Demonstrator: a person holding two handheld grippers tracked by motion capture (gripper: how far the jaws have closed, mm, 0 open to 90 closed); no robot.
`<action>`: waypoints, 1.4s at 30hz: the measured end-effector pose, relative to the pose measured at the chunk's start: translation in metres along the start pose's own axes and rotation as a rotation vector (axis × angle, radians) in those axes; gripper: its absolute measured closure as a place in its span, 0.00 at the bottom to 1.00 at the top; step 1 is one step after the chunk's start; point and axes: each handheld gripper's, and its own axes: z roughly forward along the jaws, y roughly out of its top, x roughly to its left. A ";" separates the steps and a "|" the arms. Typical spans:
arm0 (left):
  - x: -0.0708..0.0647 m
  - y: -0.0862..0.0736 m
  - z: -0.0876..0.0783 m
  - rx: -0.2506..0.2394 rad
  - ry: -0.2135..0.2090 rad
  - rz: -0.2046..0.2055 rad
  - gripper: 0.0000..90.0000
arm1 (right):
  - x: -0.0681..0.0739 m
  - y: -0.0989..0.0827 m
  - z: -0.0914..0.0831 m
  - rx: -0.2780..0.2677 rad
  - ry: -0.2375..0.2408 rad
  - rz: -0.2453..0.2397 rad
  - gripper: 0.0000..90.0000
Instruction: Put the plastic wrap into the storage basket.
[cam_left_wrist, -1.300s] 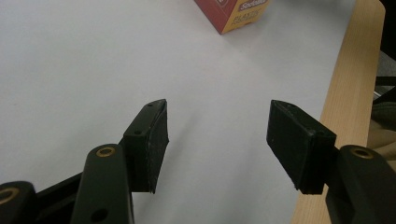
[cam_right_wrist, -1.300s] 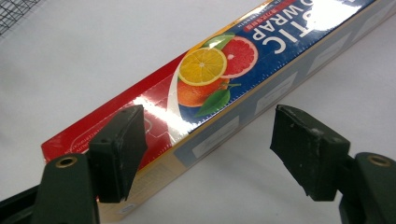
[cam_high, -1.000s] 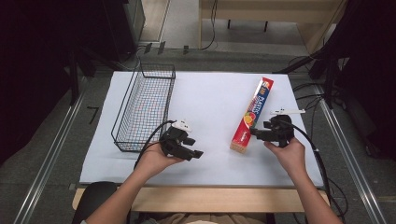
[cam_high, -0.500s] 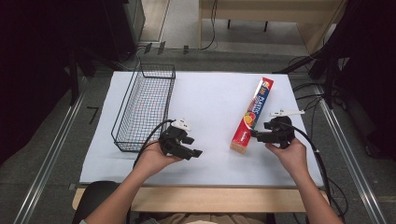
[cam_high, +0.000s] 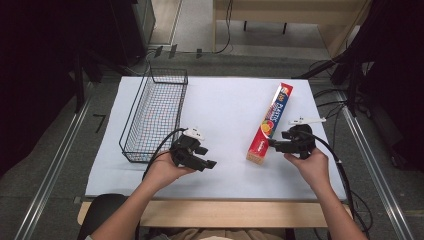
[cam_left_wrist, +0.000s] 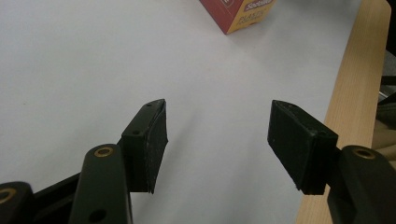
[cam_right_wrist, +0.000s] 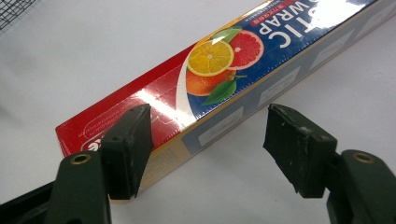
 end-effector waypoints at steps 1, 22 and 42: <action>0.000 0.000 0.000 0.000 0.000 0.000 0.43 | 0.000 0.000 0.000 0.000 0.000 0.000 0.37; 0.000 -0.001 0.000 0.003 0.003 0.011 0.42 | 0.001 -0.002 -0.001 0.019 -0.014 -0.011 0.37; -0.003 -0.002 -0.002 -0.008 -0.003 0.027 0.42 | 0.000 0.058 0.033 0.121 -0.173 0.141 0.18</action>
